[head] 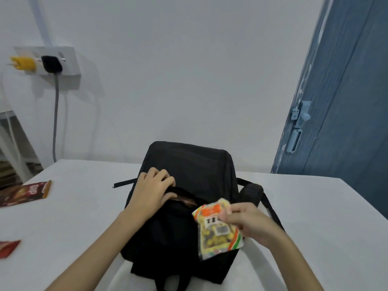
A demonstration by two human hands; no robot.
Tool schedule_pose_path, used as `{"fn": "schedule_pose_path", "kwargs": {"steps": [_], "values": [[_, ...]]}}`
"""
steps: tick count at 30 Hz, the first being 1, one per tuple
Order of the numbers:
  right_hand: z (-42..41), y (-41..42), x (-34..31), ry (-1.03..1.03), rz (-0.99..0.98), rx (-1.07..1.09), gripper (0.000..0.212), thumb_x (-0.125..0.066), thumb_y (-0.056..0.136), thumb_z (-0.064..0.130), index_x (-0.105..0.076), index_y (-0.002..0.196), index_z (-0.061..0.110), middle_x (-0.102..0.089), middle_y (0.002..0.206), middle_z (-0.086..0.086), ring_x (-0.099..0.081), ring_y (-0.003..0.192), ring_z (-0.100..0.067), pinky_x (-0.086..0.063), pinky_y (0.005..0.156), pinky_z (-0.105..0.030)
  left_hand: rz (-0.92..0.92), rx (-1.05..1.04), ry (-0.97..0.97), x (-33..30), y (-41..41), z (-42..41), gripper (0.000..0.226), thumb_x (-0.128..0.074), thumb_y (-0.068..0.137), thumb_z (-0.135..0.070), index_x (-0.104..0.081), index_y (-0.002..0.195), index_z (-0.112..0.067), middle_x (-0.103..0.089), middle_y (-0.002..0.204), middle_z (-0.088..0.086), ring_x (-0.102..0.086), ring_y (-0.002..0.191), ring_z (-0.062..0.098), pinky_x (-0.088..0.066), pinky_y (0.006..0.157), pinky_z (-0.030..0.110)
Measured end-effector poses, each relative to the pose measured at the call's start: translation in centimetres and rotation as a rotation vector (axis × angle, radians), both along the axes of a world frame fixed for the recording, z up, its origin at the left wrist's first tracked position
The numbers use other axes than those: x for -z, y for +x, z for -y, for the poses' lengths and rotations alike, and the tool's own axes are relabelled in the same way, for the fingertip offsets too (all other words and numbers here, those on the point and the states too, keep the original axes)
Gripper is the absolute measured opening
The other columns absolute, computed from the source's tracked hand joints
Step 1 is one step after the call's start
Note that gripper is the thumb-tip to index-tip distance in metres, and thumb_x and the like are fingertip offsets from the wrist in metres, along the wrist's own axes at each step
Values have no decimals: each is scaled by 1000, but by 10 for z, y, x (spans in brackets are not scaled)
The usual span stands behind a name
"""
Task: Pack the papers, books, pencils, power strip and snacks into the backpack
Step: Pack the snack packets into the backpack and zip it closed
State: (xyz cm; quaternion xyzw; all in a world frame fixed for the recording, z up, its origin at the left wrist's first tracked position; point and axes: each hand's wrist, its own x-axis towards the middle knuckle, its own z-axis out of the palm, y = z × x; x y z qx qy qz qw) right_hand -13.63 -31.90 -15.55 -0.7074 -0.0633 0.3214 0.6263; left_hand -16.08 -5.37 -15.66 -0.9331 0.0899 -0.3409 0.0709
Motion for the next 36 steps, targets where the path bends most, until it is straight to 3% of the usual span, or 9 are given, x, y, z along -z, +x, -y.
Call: {"fn": "schedule_pose_path", "kwargs": {"steps": [4, 11, 14, 17, 19, 22, 25, 32, 36], "values": [[-47, -21, 6, 73, -98, 53, 9, -64, 87, 8, -68, 91, 1, -72, 82, -10, -69, 69, -16, -56, 62, -28, 100, 106, -251, -14, 3, 9, 28, -48, 82, -43, -59, 73, -19, -58, 74, -7, -52, 65, 18, -41, 55, 29], [-100, -8, 5, 475, -351, 701, 11, -64, 85, 2, -60, 95, 1, -60, 77, -11, -53, 59, -17, -43, 35, -18, 41, 200, -383, -18, -8, 9, 28, -50, 82, -43, -63, 82, -19, -60, 84, -7, -51, 75, 13, -40, 62, 26], [-104, -6, 9, 634, -314, 748, 22, -54, 85, -12, -69, 76, 1, -59, 97, -17, -55, 74, -16, -56, 67, -21, -46, 178, -307, -8, -17, -8, 32, -77, 67, -32, -59, 93, -25, -59, 94, -5, -47, 88, 14, -36, 69, 28], [-101, -16, 11, 795, -293, 753, 20, -45, 84, -23, -58, 88, -9, -57, 97, -19, -57, 91, -27, -52, 93, -40, -158, 147, -355, -1, -25, -24, 49, -84, 61, -20, -61, 104, -20, -57, 106, -2, -46, 97, 18, -45, 76, 34], [-98, -29, 11, 533, -75, 617, 24, -46, 84, -21, -59, 102, -12, -61, 94, -13, -59, 94, -25, -46, 100, -40, -203, 143, -387, 3, -27, -26, 48, -82, 64, -15, -61, 107, -16, -54, 110, -2, -49, 98, 22, -50, 78, 36], [-90, -37, 24, -95, 565, 546, 24, -69, 78, -1, -67, 97, 14, -65, 87, 6, -60, 78, -4, -51, 76, -30, -167, 112, -263, 9, -21, -23, 52, -86, 51, -3, -58, 94, -14, -52, 101, -1, -55, 82, 23, -52, 52, 30], [-90, -29, 25, -473, 1028, 562, 36, -80, 70, 24, -56, 98, 20, -53, 98, 7, -48, 90, -9, -47, 71, -29, -132, 61, -175, 7, -14, -21, 53, -78, 37, 9, -51, 77, -15, -54, 82, 0, -52, 64, 21, -37, 37, 23], [-87, 10, 16, -758, 973, 52, 79, -79, 63, 51, -40, 125, 22, -42, 123, 1, -43, 112, -20, -42, 92, -31, -167, -21, -144, 1, 5, -12, 47, -72, 29, 9, -43, 58, -15, -46, 58, -2, -44, 47, 19, 0, 38, 16], [-93, 6, 31, -913, 1163, 177, 68, -80, 57, 53, -52, 109, 21, -52, 105, 1, -52, 94, -24, -41, 73, -35, -119, -46, -208, 0, 16, -8, 45, -70, 22, 10, -43, 49, -13, -41, 46, -2, -23, 43, 14, 4, 45, 12]]}}
